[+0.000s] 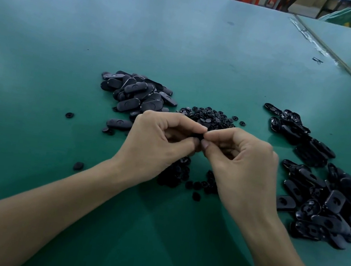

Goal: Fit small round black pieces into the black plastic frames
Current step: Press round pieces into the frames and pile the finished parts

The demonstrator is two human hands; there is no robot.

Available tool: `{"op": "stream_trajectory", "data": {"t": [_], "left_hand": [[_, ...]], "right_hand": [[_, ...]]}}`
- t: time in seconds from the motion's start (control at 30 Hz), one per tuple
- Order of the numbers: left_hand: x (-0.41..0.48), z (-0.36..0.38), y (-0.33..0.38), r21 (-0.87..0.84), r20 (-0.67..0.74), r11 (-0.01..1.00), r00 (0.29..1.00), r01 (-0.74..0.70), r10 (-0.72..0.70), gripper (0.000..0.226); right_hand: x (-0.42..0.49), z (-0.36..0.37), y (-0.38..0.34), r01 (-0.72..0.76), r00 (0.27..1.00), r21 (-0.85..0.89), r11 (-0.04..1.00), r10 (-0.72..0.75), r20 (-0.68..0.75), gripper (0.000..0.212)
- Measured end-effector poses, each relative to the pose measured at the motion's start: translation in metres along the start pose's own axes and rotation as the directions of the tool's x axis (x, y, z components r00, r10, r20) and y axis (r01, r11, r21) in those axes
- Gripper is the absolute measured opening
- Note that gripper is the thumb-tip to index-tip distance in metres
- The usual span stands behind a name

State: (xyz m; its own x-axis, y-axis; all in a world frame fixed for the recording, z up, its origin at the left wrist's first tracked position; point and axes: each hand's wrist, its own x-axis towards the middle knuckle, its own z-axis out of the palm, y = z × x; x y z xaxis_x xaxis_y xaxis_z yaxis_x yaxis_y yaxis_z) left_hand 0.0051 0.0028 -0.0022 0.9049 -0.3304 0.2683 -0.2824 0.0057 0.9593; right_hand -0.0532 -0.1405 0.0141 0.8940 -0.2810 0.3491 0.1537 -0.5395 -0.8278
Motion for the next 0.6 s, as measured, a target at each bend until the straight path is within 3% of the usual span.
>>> {"op": "stream_trajectory", "data": {"t": [0.33, 0.6], "left_hand": [[0.002, 0.000, -0.001, -0.030, 0.049, 0.999, 0.999, 0.017, -0.015, 0.020], [0.003, 0.000, -0.004, -0.082, 0.057, 0.995, 0.997, 0.053, -0.048, 0.021]], "right_hand": [[0.002, -0.006, -0.003, 0.022, 0.996, 0.042, 0.999, -0.025, 0.085, 0.027], [0.005, -0.010, 0.002, 0.051, 0.999, -0.028, 0.998, -0.051, -0.007, 0.022]]}}
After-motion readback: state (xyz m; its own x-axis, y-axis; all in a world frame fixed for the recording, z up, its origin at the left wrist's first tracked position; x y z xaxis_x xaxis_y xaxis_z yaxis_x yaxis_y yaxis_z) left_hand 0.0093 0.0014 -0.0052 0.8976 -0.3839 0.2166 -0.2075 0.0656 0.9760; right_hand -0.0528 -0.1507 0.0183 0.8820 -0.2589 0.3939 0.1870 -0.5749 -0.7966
